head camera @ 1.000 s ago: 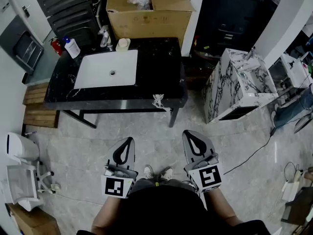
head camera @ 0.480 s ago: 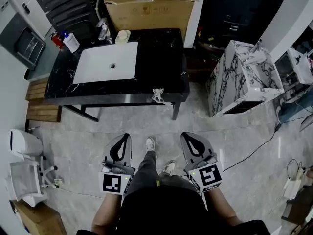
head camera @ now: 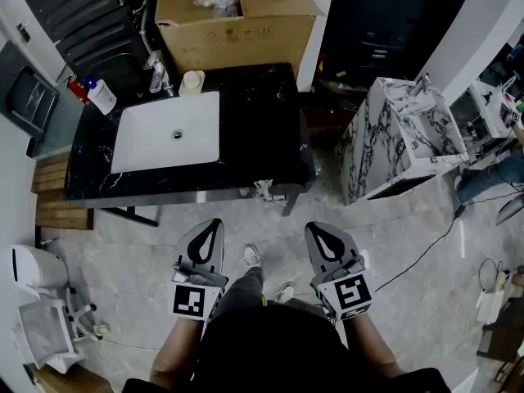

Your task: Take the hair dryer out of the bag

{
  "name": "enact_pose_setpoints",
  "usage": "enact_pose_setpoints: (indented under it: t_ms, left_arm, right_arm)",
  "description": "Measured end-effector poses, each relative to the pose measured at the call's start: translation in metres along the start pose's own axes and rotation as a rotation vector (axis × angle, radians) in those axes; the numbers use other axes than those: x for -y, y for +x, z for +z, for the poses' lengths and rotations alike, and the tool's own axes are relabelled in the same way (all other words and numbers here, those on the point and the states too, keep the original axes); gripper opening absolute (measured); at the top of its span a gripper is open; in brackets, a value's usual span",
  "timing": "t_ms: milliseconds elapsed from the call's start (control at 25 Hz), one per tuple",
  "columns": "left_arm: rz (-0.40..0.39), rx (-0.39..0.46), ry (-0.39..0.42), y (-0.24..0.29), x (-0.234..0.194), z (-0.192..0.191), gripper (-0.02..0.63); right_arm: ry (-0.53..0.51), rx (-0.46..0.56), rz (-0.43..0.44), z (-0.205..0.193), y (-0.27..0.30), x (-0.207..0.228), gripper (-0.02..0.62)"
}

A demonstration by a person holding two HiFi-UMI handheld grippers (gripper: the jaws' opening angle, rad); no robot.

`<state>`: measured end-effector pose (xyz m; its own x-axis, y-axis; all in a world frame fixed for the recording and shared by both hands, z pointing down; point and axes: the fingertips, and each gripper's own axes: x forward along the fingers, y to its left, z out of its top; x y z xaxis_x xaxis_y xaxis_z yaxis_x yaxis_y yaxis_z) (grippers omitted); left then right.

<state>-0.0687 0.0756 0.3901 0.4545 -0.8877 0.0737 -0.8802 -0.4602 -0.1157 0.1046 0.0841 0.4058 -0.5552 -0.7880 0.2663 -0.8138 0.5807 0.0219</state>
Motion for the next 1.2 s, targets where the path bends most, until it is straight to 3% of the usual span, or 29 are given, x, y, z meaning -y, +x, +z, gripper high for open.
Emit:
enact_pose_setpoints:
  t_ms: [200, 360, 600, 800, 960, 1200]
  left_arm:
    - [-0.04, -0.006, -0.006, 0.038, -0.034, -0.008, 0.021]
    - [-0.103, -0.047, -0.057, 0.066, -0.05, -0.016, 0.021]
    - [-0.189, -0.079, -0.082, 0.096, -0.056, -0.037, 0.021]
    - [-0.19, -0.113, -0.101, 0.113, -0.053, -0.048, 0.022]
    - [-0.229, -0.14, -0.052, 0.126, -0.039, -0.056, 0.025]
    - [-0.366, -0.25, 0.089, 0.133, -0.007, -0.095, 0.163]
  right_arm:
    - [-0.005, -0.03, -0.014, 0.017, 0.043, 0.005, 0.013]
    - [-0.026, -0.049, -0.042, 0.027, 0.073, 0.011, 0.014]
    - [-0.04, -0.115, -0.083, 0.035, 0.094, 0.033, 0.014]
    - [-0.055, -0.125, -0.081, 0.03, 0.105, 0.052, 0.014]
    - [-0.067, -0.105, -0.034, 0.03, 0.116, 0.06, 0.014]
    - [-0.051, -0.098, 0.02, 0.026, 0.129, 0.064, 0.014]
